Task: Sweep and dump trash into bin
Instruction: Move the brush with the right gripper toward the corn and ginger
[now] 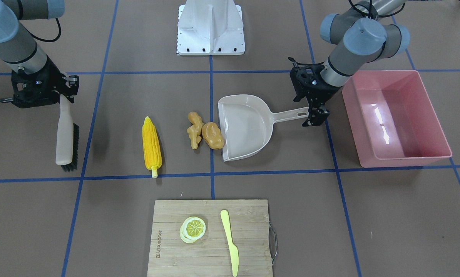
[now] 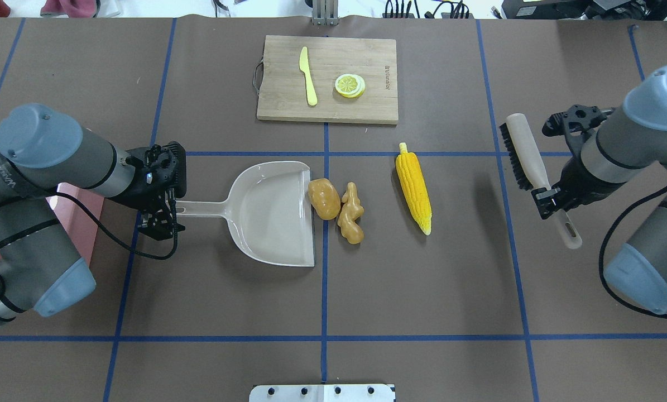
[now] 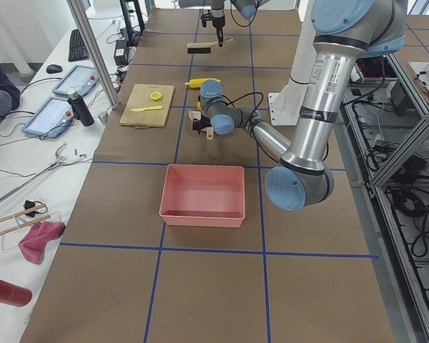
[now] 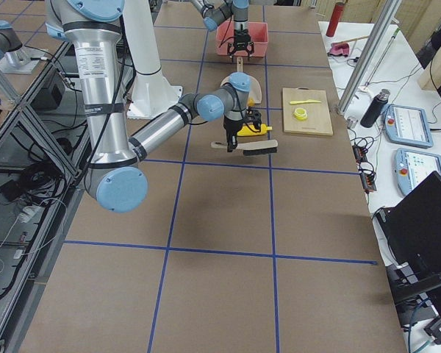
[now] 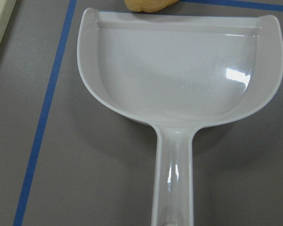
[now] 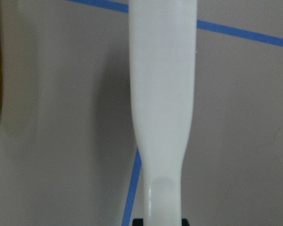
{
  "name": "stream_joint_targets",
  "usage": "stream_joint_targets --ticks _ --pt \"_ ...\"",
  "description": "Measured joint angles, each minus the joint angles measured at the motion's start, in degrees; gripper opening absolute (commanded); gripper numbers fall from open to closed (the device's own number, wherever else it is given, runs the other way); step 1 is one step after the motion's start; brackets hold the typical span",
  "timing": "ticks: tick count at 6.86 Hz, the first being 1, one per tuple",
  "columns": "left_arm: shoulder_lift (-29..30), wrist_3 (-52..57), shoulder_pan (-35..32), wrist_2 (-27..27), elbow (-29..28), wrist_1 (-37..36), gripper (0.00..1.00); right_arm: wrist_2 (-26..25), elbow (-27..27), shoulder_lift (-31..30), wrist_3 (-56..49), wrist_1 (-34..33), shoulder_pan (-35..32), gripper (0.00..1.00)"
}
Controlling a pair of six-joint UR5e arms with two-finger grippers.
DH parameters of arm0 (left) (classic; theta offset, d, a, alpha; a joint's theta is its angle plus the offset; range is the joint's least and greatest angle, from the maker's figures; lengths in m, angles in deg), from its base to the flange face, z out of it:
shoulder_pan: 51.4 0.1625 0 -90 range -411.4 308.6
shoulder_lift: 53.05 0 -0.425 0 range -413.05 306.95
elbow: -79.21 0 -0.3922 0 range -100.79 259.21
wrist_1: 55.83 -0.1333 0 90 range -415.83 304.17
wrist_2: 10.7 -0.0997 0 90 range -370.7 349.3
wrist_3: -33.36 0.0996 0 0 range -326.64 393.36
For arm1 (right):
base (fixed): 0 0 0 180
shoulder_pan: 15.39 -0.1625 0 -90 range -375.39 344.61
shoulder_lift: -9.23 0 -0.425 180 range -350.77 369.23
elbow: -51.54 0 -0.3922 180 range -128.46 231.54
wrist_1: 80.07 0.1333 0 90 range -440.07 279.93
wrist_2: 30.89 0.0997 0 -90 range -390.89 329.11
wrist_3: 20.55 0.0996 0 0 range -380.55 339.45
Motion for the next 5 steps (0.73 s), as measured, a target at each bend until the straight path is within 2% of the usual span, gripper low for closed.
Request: stream_joint_targets --ticks 1,2,3,5 --pt "0.72 -0.13 0.86 0.23 -0.87 0.10 0.98 -5.07 -0.66 6.05 -4.43 -10.40 2.13 0.00" --pt "1.01 -0.21 1.62 0.31 -1.31 0.38 0.98 -7.98 -0.01 9.84 -6.54 -16.23 3.66 0.00" --pt "1.09 -0.15 1.93 0.39 -1.51 0.51 0.97 -9.31 2.25 12.42 -7.24 -18.36 4.43 0.00" --pt "1.13 -0.06 2.13 0.48 -2.02 0.56 0.93 -10.39 10.57 17.75 -6.60 -18.05 5.13 0.00"
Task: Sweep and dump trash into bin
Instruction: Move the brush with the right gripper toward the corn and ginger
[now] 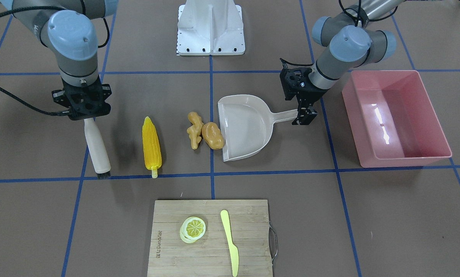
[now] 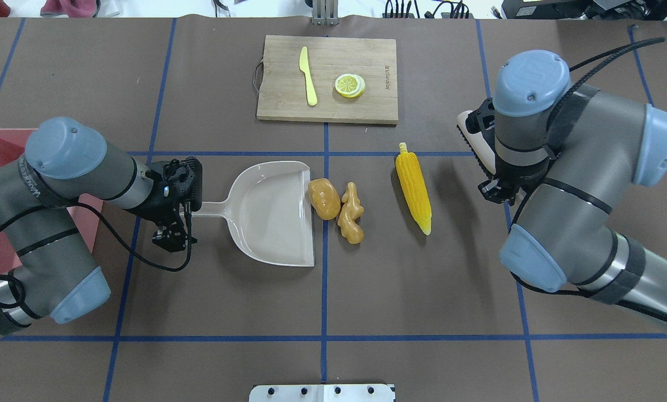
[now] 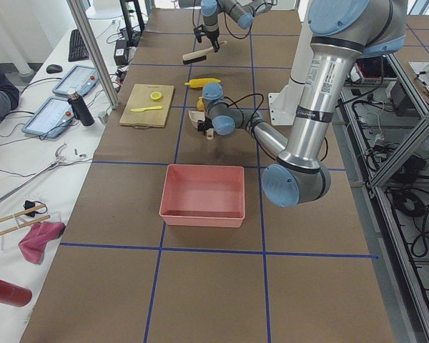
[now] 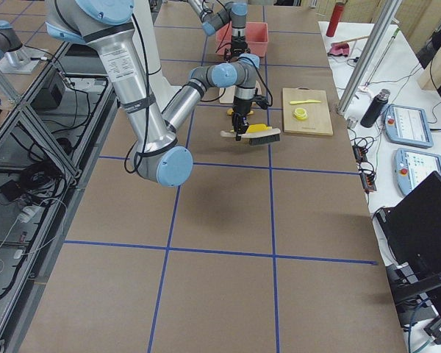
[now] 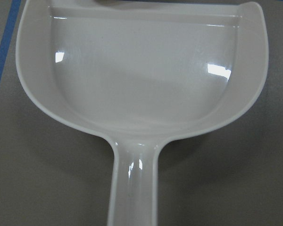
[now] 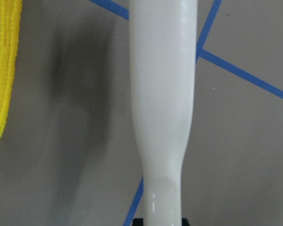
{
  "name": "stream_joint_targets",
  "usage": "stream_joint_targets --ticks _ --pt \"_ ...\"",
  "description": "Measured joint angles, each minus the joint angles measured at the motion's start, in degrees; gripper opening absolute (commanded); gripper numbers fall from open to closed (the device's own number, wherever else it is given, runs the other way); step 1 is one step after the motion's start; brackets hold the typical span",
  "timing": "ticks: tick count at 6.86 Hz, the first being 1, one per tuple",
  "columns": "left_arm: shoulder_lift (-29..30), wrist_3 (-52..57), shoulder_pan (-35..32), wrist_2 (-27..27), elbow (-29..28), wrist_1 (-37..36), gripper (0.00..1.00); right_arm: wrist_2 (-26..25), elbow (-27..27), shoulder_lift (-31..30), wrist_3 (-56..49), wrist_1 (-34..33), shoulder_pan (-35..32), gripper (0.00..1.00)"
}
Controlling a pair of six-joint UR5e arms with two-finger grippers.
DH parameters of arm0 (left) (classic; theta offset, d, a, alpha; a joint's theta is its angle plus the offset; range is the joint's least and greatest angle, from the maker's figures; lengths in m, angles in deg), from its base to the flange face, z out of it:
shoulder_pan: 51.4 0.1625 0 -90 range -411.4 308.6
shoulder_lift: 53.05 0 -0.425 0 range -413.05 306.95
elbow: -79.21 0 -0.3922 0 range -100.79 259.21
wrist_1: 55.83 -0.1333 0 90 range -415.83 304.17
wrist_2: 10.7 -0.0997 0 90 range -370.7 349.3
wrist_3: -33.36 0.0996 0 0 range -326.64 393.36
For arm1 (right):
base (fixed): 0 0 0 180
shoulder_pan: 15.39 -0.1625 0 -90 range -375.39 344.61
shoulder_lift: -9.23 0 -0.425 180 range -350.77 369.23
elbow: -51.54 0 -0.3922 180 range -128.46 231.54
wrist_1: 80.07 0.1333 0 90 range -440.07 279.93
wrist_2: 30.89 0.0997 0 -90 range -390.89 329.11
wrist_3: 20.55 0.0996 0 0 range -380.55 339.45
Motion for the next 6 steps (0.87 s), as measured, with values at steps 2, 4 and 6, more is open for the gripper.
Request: stream_joint_targets --ticks 2,4,6 --pt "0.10 -0.01 0.07 -0.01 -0.55 0.09 0.93 -0.38 7.81 3.93 4.70 4.43 0.91 0.00" --pt "0.70 0.13 0.12 -0.07 -0.92 0.11 0.93 0.20 10.68 5.72 10.34 7.38 4.03 0.00" --pt "1.66 0.18 0.14 -0.07 -1.62 0.05 0.94 1.52 10.35 7.10 14.45 7.81 7.42 0.00"
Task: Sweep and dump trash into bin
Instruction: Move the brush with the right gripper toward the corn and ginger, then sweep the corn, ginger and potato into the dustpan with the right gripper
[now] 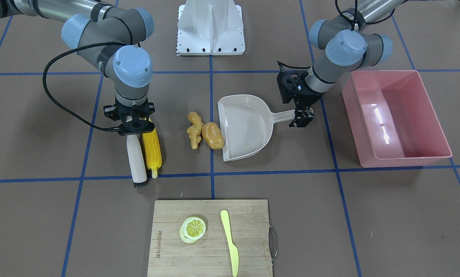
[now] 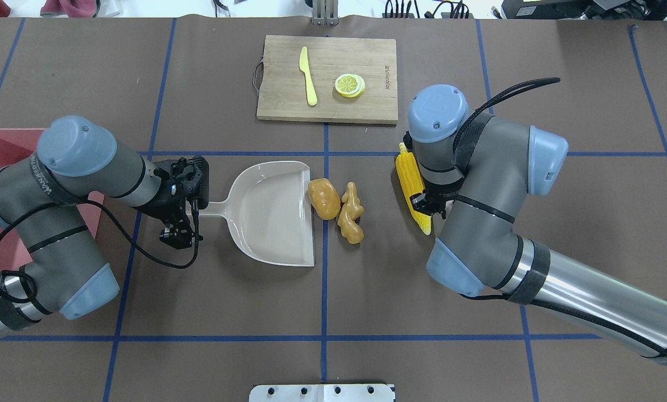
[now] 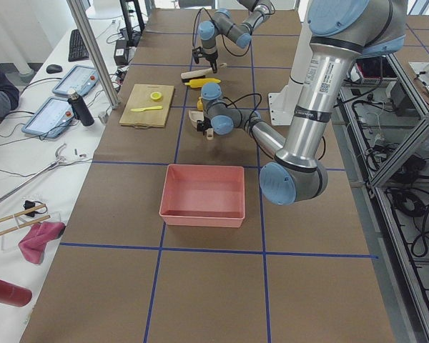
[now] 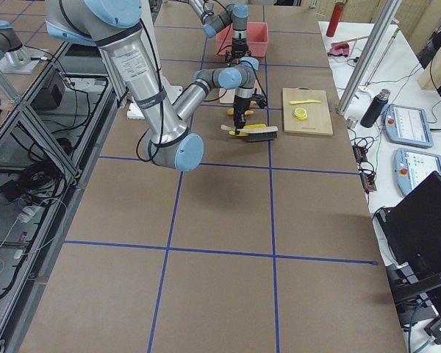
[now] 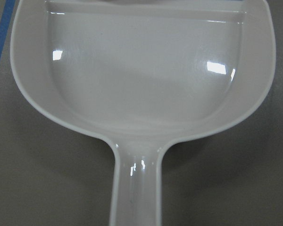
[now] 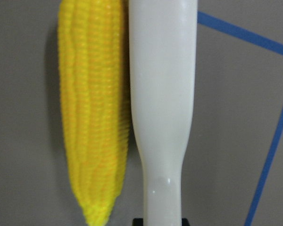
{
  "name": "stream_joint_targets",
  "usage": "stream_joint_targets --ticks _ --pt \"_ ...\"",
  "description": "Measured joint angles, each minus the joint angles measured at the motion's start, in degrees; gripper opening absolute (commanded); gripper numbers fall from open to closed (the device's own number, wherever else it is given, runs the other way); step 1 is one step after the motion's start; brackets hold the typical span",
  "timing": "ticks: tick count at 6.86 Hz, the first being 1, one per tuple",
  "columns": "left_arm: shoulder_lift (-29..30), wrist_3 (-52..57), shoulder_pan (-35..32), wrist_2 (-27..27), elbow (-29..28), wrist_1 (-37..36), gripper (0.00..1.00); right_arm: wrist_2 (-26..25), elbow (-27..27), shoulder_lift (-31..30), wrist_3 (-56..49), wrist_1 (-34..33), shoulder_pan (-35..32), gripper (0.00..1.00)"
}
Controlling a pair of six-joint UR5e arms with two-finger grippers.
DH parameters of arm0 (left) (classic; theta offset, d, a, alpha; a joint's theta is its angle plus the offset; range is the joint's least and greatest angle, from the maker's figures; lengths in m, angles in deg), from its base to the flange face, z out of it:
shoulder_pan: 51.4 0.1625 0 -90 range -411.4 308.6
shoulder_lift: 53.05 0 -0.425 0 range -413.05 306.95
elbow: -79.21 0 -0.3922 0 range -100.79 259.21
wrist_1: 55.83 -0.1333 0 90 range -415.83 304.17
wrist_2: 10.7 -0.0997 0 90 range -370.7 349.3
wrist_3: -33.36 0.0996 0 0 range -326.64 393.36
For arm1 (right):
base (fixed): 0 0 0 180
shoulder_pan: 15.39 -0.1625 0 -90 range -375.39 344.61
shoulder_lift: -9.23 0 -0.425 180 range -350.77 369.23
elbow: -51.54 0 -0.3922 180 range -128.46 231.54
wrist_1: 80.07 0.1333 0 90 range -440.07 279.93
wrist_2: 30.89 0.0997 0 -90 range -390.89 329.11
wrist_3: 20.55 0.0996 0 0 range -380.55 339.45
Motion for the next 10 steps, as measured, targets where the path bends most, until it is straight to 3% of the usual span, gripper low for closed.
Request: stream_joint_targets --ticks 4,10 --pt "0.23 0.23 0.00 0.07 -0.09 -0.03 0.97 2.01 -0.48 2.27 2.83 1.07 4.49 0.00" --pt "0.20 -0.21 0.00 0.00 -0.19 -0.03 0.97 7.19 0.34 4.23 10.70 10.44 7.37 0.00"
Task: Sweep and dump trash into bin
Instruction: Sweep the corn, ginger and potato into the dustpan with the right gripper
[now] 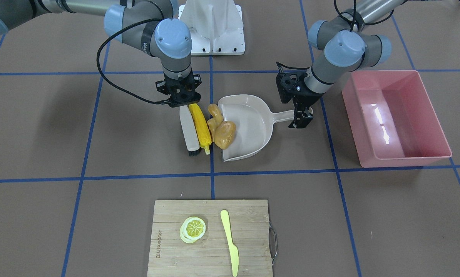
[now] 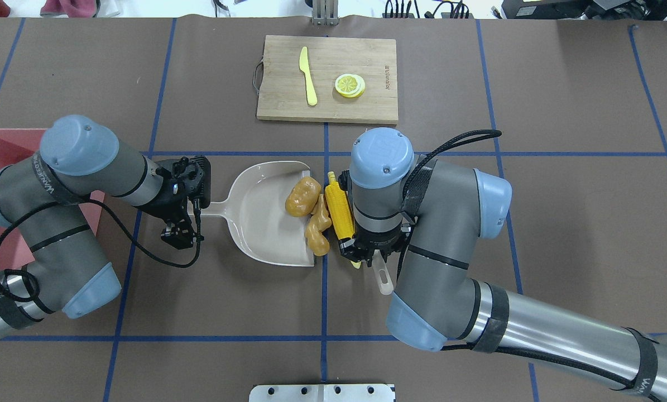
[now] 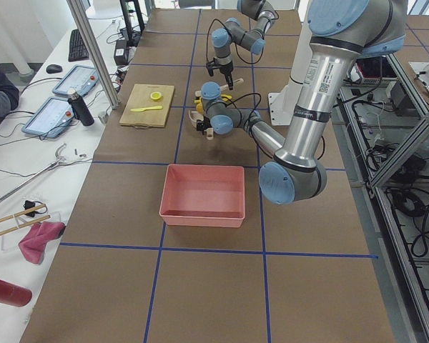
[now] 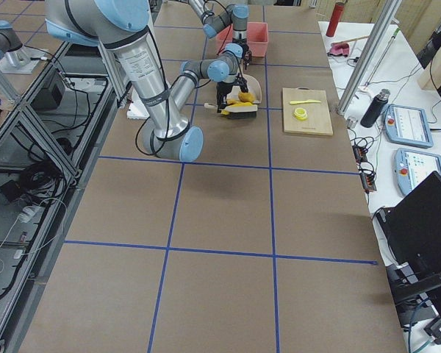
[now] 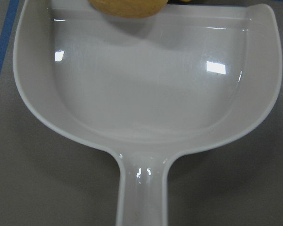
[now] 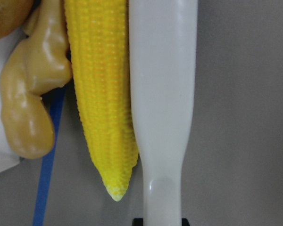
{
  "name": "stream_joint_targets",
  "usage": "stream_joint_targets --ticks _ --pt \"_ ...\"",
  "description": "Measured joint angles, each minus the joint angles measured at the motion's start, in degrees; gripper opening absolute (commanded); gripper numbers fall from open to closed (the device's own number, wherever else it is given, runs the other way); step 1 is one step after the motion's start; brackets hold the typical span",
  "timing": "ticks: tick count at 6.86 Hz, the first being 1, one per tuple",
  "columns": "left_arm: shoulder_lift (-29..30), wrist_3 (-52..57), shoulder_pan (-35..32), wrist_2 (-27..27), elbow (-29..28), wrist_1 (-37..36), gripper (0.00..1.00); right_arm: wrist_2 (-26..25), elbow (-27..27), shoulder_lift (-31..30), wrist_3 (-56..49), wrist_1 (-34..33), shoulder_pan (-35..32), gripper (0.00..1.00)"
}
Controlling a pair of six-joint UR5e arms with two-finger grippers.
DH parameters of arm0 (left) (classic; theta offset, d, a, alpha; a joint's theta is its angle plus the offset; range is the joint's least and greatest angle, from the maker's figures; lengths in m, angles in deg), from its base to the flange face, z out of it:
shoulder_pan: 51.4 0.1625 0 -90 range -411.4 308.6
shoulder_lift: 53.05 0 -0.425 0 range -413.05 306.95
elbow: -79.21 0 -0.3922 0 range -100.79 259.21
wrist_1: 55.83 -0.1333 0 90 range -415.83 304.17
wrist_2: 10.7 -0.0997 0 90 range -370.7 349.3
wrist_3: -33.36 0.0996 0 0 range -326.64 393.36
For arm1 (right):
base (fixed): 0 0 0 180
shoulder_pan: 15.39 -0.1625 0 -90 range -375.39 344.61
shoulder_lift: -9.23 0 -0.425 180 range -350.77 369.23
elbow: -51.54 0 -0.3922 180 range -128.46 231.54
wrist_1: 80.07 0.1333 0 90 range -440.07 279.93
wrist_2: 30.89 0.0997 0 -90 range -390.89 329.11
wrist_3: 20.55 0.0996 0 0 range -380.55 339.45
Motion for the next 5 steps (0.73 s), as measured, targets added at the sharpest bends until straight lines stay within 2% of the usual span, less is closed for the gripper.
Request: stream_joint_targets --ticks 3,5 --pt "-0.05 -0.09 0.00 -0.06 -0.10 0.00 0.97 0.04 1.07 0.83 5.04 7.77 2.03 0.00" --pt "-0.04 -0.21 0.00 -0.08 -0.17 0.00 0.97 -0.02 3.89 2.92 9.16 13.32 3.42 0.00"
